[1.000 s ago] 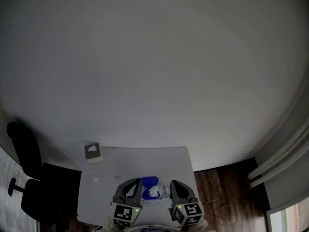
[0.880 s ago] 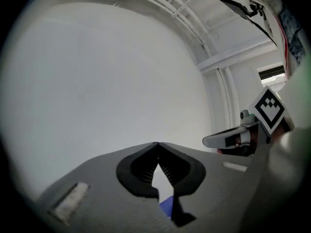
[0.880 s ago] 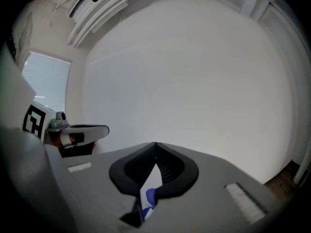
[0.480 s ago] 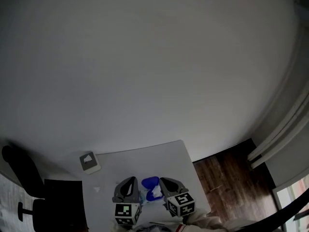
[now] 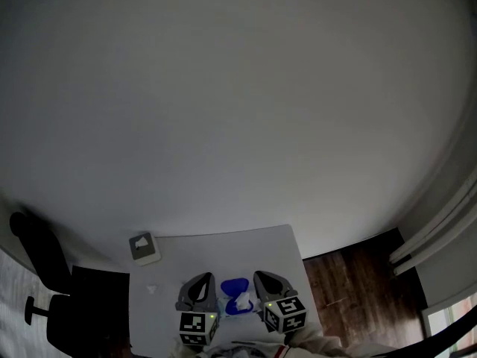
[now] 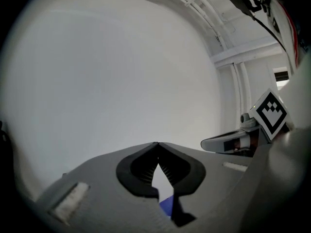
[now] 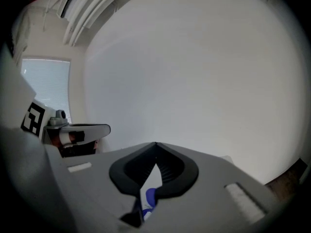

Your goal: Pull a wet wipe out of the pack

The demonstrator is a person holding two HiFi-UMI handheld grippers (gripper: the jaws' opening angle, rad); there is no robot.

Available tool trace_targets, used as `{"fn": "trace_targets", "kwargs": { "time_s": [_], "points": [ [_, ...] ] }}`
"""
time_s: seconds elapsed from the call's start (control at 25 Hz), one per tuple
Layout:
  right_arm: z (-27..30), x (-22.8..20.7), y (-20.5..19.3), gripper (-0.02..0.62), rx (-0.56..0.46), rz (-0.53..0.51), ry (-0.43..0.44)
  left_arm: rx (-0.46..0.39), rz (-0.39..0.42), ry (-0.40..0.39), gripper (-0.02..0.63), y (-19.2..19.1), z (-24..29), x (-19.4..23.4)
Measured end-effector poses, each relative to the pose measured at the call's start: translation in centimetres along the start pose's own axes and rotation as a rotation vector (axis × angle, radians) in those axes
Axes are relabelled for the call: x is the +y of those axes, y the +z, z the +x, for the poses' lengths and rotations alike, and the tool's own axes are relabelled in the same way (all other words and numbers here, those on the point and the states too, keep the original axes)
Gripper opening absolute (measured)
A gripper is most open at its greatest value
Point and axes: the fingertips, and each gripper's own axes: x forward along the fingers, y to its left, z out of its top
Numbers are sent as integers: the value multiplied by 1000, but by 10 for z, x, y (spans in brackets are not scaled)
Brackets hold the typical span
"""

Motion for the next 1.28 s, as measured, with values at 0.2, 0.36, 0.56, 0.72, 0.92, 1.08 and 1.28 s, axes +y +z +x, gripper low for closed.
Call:
{"fn": "trace_targets", "kwargs": {
  "time_s": [0.2,0.36,0.56,0.72,0.92,1.08,1.28],
  "points": [
    [-8,-10,-6,5,5,5,6,18,7,20,2,-7,0,-10],
    [-12,-16,-13,5,26,-20,26,24,19,39,2,-13,1,-12],
    [-17,-24,-20,6,32,-1,44,53,15,61,2,-24,-4,-15],
    [-17,-22,-30,38,64,-30,62,72,-3,63,2,-36,-7,-17],
    [-17,-21,-41,79,112,-98,89,59,-6,75,2,-36,-10,-12],
    [-12,-17,-51,132,171,-102,137,52,-35,81,2,-37,-13,-8],
    [-11,-13,-62,172,230,-160,169,36,-47,71,2,-34,-17,-10]
  ]
}}
